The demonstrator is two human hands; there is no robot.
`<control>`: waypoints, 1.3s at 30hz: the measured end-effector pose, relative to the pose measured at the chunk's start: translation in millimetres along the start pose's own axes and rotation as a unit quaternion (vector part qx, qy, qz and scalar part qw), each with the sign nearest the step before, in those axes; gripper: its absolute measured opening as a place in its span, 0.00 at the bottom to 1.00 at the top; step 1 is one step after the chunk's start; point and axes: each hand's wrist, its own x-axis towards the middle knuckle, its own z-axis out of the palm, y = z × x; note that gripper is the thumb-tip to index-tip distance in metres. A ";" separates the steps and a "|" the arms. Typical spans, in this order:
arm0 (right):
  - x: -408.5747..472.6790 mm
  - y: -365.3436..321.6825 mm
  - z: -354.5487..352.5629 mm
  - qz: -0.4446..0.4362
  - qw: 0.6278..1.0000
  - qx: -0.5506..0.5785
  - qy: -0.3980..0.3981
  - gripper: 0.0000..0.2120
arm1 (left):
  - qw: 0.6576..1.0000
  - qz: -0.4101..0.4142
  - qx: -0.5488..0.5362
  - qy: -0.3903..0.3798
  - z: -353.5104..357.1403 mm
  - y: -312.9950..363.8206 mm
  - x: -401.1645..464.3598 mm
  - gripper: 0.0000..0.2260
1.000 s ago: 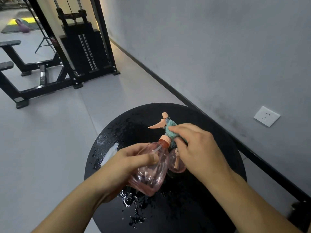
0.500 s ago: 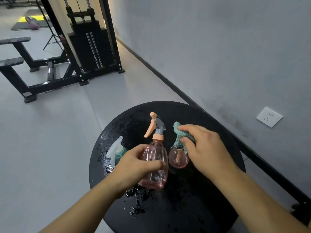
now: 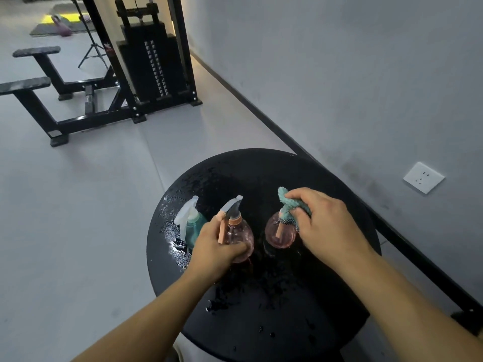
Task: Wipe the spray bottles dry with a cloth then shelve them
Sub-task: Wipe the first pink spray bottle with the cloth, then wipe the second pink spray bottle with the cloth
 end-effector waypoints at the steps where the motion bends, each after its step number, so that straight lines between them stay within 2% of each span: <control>1: -0.5 0.6 -0.5 0.001 1.000 0.000 -0.003 0.14 | 1.000 -0.001 0.003 0.004 1.2 -3.8 1.6 0.26; 13: 3.2 14.4 -6.2 0.023 1.000 -0.009 0.004 0.12 | 0.999 0.007 0.034 0.035 11.2 -20.2 17.9 0.21; 20: 4.4 23.4 -7.7 0.027 0.999 -0.014 0.021 0.13 | 0.998 0.005 0.055 0.041 19.3 -33.2 27.1 0.23; 29: 5.4 28.6 -8.2 0.020 0.999 -0.015 0.036 0.14 | 0.999 -0.011 0.042 0.025 15.0 -27.8 22.5 0.30; 35: 4.1 29.2 -10.0 0.013 0.999 -0.018 0.049 0.14 | 0.999 0.029 0.000 0.035 7.7 -7.5 12.7 0.37; 39: 2.3 30.1 -12.1 0.010 0.999 -0.015 0.051 0.14 | 0.996 0.069 0.017 0.046 0.5 16.0 7.0 0.41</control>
